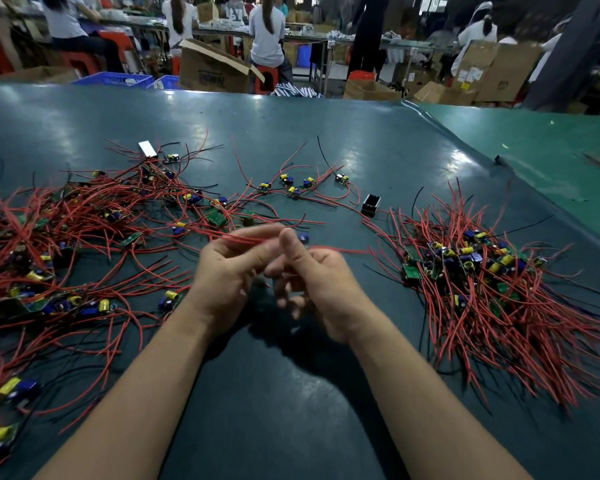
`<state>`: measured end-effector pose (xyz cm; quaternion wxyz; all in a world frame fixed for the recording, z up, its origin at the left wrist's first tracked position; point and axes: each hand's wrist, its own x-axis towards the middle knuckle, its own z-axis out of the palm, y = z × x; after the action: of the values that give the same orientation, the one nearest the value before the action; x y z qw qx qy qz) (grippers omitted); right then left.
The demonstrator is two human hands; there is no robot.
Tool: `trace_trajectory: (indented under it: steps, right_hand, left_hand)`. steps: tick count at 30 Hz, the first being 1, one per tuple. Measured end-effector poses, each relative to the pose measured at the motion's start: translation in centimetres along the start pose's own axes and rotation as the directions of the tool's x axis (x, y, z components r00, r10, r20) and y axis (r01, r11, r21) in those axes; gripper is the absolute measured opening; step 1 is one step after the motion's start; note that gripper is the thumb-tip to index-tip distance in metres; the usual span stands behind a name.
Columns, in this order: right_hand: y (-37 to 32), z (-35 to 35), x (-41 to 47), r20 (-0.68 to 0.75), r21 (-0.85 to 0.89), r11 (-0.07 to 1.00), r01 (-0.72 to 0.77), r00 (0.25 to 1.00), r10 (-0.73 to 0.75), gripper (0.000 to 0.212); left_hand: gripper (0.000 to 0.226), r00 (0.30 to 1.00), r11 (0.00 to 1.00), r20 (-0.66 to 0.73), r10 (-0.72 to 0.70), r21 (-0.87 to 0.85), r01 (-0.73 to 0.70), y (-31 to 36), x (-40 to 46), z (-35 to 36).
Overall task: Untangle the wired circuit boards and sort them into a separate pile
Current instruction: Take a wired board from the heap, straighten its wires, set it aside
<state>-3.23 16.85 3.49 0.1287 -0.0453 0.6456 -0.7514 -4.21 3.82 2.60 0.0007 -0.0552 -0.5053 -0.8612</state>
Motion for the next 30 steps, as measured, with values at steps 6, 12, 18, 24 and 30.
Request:
trace_trajectory:
  steps: [6,12,18,24,30]
  right_hand:
    - [0.2,0.3,0.1,-0.215,0.096,0.982,0.161,0.967,-0.138,0.049]
    - [-2.0,-5.3,0.9,-0.779,0.397,0.778,0.487,0.628,0.004,0.025]
    - [-1.4,-4.9,1.2,-0.634,0.455,0.851,0.261,0.766,0.105,0.010]
    - [-0.3,-2.1,0.9,-0.504,0.121,0.983,0.139,0.862,-0.060,0.006]
    - [-0.2,-1.9,0.9,-0.465,0.035,0.993,0.111,0.881,-0.082,0.007]
  left_hand:
    - [0.040,0.989,0.996,0.123,-0.083,-0.029,0.087,0.1,0.3,-0.3]
    - [0.025,0.996,0.985,-0.037,0.086,0.155,-0.079,0.2,0.6,-1.0]
    - [0.016,0.827,0.256,0.068,0.558,0.934,-0.250,-0.5,0.0,-1.0]
    - [0.033,0.744,-0.003,-0.284,0.605,0.933,0.360,2.2,1.1,-6.0]
    - [0.045,0.758,-0.052,-0.490,0.431,0.825,0.563,2.7,1.5,-8.2]
